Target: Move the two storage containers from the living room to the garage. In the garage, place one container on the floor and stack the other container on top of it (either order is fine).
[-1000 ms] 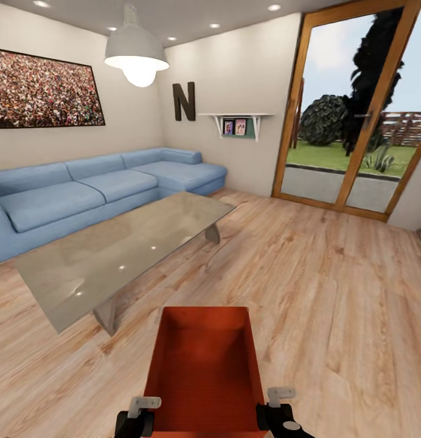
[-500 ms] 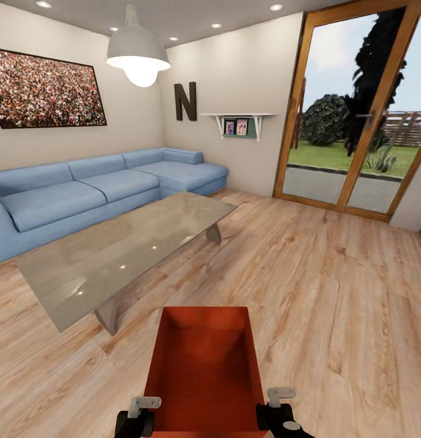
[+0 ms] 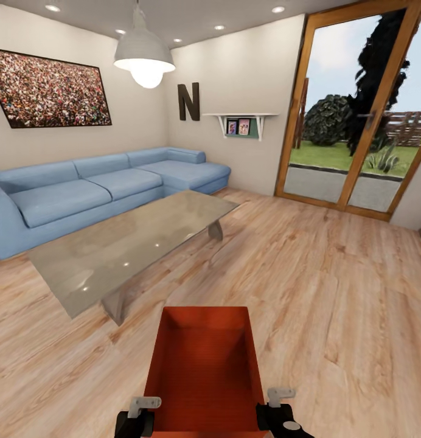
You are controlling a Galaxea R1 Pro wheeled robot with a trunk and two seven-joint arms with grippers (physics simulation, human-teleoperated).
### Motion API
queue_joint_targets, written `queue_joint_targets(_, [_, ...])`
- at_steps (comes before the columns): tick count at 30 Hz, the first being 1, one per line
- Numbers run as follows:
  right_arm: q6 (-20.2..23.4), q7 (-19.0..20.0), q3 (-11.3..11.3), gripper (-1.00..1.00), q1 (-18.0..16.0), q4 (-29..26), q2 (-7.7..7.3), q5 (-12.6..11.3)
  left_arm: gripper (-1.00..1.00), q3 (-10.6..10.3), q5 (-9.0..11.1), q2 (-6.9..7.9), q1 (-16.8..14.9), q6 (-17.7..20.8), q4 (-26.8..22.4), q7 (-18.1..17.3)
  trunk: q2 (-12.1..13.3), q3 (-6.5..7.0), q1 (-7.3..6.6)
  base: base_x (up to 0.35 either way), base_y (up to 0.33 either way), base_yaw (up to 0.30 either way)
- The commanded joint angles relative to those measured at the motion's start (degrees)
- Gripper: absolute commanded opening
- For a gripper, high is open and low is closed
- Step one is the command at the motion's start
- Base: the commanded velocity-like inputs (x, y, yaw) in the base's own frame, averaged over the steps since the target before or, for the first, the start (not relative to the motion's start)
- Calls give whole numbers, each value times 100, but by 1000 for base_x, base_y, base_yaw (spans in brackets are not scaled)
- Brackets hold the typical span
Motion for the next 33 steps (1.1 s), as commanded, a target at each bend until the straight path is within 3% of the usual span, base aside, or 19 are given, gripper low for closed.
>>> queue_joint_targets(1, [-18, -47, -1, -100, -3, 7, 0, -18, -100, 183, -50, -2, -6, -22, -1, 79, -3, -5, -4, -333, 0, 186])
queue_joint_targets(22, [-18, -47, 1, -100, -3, 7, 0, -16, -100, 183, -51, -2, -6, -22, 2, 79, -3, -5, -4, -46, 4, 275])
queue_joint_targets(33, [-18, -47, 1, -100, -3, 7, 0, -18, -100, 183, -52, -2, -6, -22, 4, 72, -3, -5, -4, -257, 144, 40])
